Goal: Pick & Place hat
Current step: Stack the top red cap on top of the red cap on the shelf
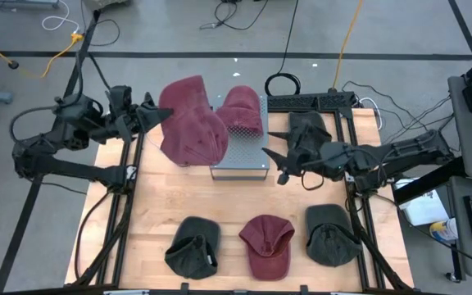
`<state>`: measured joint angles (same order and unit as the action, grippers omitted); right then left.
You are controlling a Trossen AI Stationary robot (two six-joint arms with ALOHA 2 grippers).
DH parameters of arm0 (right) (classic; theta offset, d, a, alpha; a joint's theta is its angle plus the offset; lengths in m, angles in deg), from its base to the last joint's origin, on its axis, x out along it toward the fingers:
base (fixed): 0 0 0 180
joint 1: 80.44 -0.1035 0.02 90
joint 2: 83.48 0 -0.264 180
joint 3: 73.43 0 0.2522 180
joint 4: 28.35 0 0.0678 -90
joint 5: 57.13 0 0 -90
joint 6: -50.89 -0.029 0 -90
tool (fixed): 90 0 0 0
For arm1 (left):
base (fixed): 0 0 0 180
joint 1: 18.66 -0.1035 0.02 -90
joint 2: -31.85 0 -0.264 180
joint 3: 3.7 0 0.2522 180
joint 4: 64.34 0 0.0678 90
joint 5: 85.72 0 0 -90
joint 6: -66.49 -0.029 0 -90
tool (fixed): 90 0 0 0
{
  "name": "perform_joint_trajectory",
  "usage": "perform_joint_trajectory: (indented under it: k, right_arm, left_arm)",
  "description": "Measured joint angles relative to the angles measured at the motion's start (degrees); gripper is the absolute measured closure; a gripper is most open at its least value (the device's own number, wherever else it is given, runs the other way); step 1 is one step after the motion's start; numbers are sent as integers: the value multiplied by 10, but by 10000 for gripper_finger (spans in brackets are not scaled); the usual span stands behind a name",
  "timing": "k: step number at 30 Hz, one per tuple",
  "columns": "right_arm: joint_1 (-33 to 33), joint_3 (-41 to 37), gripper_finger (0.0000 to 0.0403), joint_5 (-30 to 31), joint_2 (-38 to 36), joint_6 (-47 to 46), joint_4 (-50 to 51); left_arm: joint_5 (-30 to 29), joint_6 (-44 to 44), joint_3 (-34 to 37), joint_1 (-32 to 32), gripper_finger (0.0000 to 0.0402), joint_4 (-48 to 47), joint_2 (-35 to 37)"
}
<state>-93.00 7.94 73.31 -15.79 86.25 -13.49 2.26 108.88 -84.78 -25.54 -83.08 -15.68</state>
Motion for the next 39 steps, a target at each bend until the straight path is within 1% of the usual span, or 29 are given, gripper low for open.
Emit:
perform_joint_trajectory:
  k: [3,7,12,16,18,21,25,30,35,39]
  right_arm:
    - [-8,4,166,4,6,11,-17]
    - [-11,45,152,4,22,18,-9]
    - [-23,117,149,1,56,66,13]
    - [-43,163,149,-1,81,128,41]
    - [-50,183,149,-1,95,134,65]
    - [-55,213,149,0,110,126,115]
    - [-56,239,149,1,126,120,149]
    - [-56,242,149,2,130,122,152]
    - [-56,242,149,9,129,123,163]
    - [-56,242,149,21,125,124,194]
  left_arm:
    - [-13,16,35,0,394,46,12]
    - [-28,38,76,0,394,121,16]
    - [-58,83,125,-8,394,183,14]
    - [-72,123,165,-20,394,271,13]
    - [-75,138,178,-26,394,310,7]
    - [-77,162,183,-34,394,330,-10]
    - [-76,201,183,-38,394,346,-41]
    - [-74,224,183,-38,394,408,-91]
    - [-69,257,183,-41,394,451,-135]
    - [-68,273,183,-39,394,487,-162]
